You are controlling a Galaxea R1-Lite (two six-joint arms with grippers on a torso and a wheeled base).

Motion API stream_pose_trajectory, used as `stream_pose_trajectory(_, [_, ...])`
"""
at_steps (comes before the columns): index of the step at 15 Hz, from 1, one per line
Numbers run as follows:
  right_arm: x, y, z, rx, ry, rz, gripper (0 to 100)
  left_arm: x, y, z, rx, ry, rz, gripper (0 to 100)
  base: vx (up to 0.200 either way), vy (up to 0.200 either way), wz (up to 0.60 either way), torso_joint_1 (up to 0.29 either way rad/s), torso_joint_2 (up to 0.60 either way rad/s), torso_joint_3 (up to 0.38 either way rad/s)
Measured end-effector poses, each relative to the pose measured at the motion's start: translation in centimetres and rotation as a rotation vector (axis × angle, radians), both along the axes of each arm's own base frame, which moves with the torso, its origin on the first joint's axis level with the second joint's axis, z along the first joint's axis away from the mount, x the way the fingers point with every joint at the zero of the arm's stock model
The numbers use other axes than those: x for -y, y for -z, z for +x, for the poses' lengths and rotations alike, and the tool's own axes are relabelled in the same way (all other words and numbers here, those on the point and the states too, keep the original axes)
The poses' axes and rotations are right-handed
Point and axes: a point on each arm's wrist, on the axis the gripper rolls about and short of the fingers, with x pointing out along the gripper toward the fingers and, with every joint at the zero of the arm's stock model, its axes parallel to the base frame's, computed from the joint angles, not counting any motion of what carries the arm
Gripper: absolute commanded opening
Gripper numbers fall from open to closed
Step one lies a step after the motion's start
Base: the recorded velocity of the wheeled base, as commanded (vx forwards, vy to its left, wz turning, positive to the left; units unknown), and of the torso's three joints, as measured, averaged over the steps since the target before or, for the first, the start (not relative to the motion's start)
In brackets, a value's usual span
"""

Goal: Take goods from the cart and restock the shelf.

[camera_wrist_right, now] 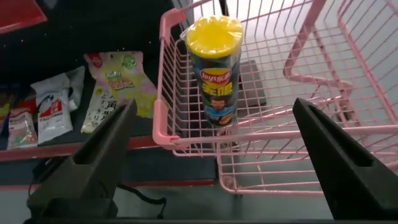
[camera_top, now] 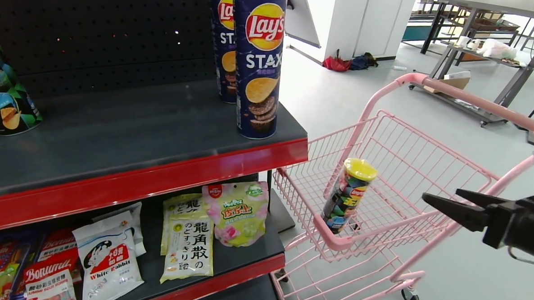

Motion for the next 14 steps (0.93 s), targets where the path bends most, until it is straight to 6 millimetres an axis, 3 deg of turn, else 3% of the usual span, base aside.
stream_pose_trajectory(5, [-0.8,3.6,4.7,-0.019,-0.165,-0.063,100,0.0,0.0,0.0,0.0,0.0,0.0,100,0.0,0.0,0.0,0.0,0.0,0.0])
stream_pose_trajectory(14, [-0.7,7.9,9.1,0.007,-0.289,-0.031,100,0.0,0.0,0.0,0.0,0.0,0.002,100,0.0,0.0,0.0,0.0,0.0,0.0])
